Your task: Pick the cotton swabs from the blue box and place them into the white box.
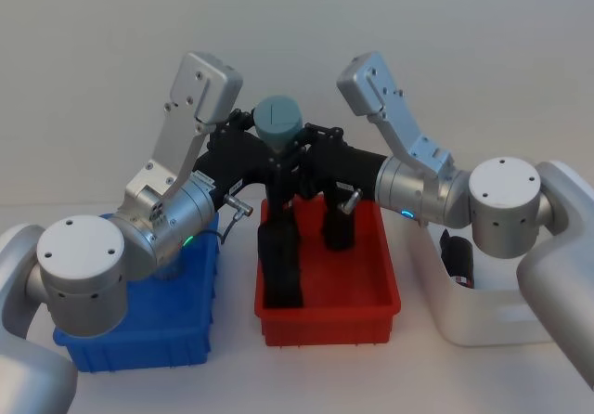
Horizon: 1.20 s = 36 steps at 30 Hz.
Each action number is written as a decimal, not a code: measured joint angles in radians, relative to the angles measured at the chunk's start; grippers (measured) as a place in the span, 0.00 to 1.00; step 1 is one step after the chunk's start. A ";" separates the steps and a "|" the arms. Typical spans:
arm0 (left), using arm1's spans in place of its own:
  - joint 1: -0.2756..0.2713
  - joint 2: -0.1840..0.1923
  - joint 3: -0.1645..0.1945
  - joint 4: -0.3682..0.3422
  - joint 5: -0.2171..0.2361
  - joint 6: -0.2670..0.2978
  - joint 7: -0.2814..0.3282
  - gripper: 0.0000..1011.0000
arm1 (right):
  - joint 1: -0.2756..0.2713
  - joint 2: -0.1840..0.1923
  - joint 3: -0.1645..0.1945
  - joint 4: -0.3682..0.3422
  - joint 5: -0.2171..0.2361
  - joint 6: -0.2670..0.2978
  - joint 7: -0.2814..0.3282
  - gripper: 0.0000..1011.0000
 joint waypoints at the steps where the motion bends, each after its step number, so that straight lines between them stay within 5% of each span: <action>1: 0.000 0.000 0.000 0.000 0.000 0.000 0.000 0.67 | 0.000 0.000 0.000 0.000 0.000 0.000 0.000 0.63; 12: 0.000 0.000 0.000 0.000 0.000 0.000 0.000 0.67 | 0.001 -0.001 -0.001 0.001 0.002 0.001 -0.001 0.63; 23: 0.000 0.000 0.000 0.000 0.000 0.000 0.000 0.99 | 0.001 -0.001 -0.001 0.001 0.002 0.001 -0.003 0.63; 36: 0.000 0.000 0.000 0.000 0.000 0.000 0.000 0.99 | -0.007 0.008 0.008 -0.005 -0.011 0.025 -0.080 0.63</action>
